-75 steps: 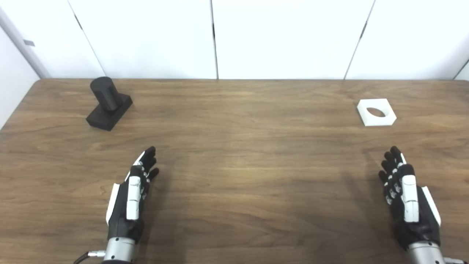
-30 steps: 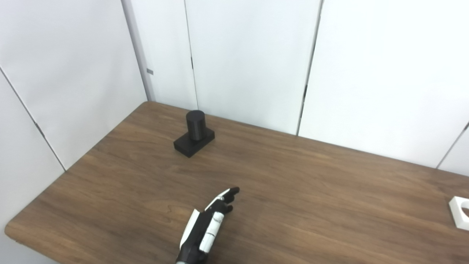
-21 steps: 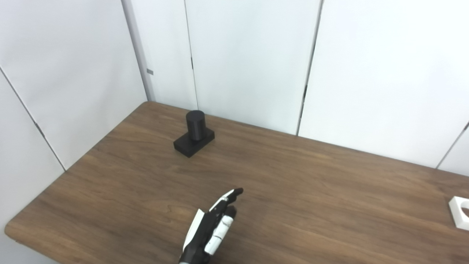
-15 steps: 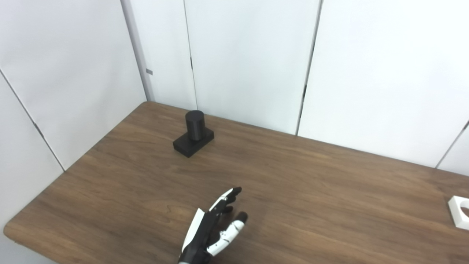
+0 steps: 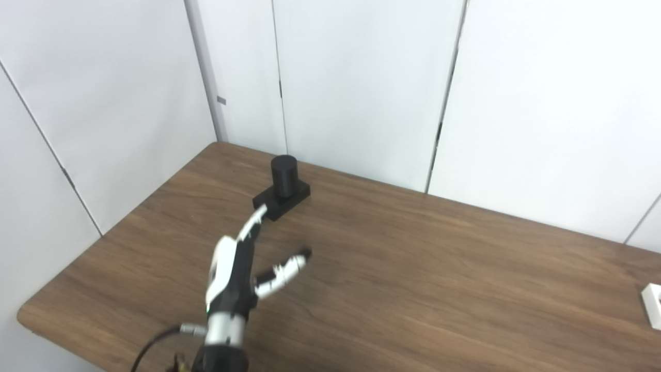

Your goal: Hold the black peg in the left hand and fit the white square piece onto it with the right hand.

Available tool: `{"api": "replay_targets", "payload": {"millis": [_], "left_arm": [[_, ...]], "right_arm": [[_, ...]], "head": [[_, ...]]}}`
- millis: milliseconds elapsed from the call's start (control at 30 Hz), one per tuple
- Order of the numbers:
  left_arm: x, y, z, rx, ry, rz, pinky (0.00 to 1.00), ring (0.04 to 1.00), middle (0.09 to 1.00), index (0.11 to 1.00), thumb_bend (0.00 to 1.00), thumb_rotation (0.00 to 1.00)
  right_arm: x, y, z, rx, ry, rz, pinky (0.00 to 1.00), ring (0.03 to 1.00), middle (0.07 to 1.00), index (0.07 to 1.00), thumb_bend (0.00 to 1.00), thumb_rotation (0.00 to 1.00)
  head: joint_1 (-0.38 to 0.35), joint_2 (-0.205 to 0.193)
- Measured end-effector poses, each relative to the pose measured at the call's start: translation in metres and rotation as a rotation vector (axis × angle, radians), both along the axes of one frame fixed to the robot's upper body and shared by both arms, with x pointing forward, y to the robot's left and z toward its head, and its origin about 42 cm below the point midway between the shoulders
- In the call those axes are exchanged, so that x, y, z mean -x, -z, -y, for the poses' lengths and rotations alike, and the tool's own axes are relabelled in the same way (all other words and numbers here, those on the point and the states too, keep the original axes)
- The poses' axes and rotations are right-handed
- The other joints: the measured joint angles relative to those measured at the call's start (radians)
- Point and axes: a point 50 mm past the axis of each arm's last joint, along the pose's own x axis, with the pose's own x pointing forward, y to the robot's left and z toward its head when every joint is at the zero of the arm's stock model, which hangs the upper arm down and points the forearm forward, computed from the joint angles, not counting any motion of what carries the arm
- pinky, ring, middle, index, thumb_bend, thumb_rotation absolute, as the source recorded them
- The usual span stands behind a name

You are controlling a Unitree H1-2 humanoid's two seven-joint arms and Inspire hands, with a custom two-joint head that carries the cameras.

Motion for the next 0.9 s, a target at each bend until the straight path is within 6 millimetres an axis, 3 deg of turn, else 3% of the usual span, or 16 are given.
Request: {"api": "replay_targets", "payload": {"millis": [100, 300, 467, 900], "left_arm": [[-0.01, -0.004, -0.004, -0.046, -0.023, -0.002, 0.83, 0.922, 0.943, 0.908, 0.76, 0.51], [-0.029, 0.017, -0.026, -0.167, -0.103, -0.12, 0.79, 0.91, 0.94, 0.903, 0.84, 0.59], [-0.047, 0.031, -0.037, -0.242, -0.135, -0.182, 0.99, 0.963, 0.942, 0.914, 0.88, 0.64], [-0.093, 0.023, -0.058, -0.38, -0.188, -0.195, 1.0, 0.981, 0.96, 0.908, 0.91, 0.65]], "right_arm": [[0.0, -0.001, -0.003, -0.001, -0.016, 0.004, 0.86, 0.888, 0.863, 0.868, 0.51, 1.0], [0.0, -0.001, -0.002, 0.014, -0.013, 0.0, 0.83, 0.87, 0.854, 0.864, 0.5, 1.0], [0.001, -0.001, -0.002, 0.019, -0.011, -0.001, 0.8, 0.861, 0.843, 0.849, 0.52, 1.0], [0.003, 0.0, -0.003, 0.037, -0.016, 0.005, 0.83, 0.873, 0.857, 0.856, 0.59, 1.0]], "head": [[0.0, 0.0], [-0.012, 0.006], [-0.018, 0.008], [-0.025, 0.011]]}}
